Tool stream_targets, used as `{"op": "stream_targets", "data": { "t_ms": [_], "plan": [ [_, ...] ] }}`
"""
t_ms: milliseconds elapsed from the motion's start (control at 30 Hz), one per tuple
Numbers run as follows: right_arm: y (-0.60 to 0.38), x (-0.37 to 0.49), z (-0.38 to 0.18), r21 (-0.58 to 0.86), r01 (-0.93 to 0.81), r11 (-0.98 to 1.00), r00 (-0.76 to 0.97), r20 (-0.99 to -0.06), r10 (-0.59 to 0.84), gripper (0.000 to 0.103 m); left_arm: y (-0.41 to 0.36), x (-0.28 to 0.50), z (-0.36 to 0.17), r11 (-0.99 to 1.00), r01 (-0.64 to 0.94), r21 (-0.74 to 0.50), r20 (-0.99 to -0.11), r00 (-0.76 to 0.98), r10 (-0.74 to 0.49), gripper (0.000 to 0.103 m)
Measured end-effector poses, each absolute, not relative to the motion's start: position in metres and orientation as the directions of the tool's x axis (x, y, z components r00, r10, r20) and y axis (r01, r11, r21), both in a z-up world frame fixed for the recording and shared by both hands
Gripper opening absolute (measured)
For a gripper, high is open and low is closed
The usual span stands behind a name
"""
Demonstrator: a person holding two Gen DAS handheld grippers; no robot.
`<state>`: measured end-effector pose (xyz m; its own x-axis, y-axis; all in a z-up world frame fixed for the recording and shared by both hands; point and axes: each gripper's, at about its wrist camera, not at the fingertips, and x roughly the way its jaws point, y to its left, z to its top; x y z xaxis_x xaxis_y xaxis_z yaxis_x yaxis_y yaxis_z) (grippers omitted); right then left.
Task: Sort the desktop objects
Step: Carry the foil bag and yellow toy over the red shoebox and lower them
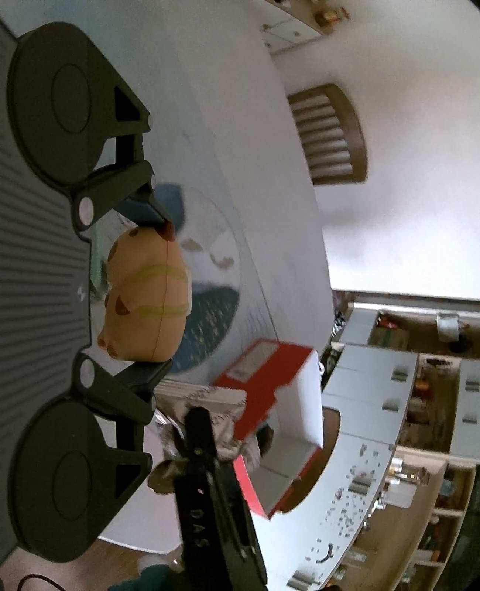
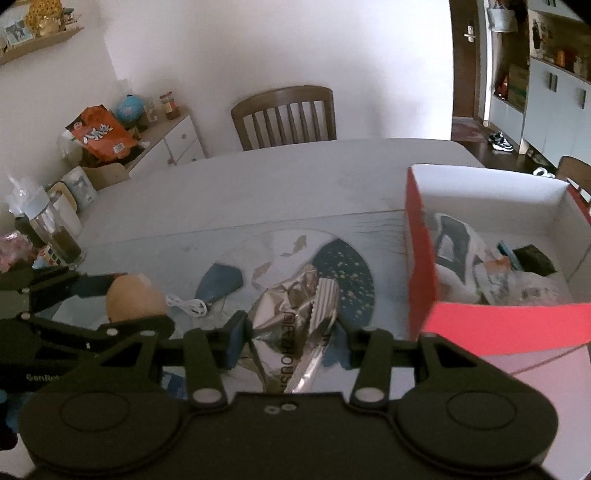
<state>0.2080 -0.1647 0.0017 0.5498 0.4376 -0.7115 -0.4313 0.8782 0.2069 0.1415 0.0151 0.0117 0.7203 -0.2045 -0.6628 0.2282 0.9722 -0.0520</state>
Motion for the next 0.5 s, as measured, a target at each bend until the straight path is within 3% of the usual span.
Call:
{"op": "stream_targets", "data": {
  "t_ms": [500],
  "plan": [
    [-0.236, 0.211, 0.027, 0.177, -0.378, 0.909, 0.621, -0.679, 0.391, 0.047, -0.066, 0.163, 0.044, 0.941, 0.338, -0.016, -0.61, 0.743, -0.277, 0.074]
  ]
}}
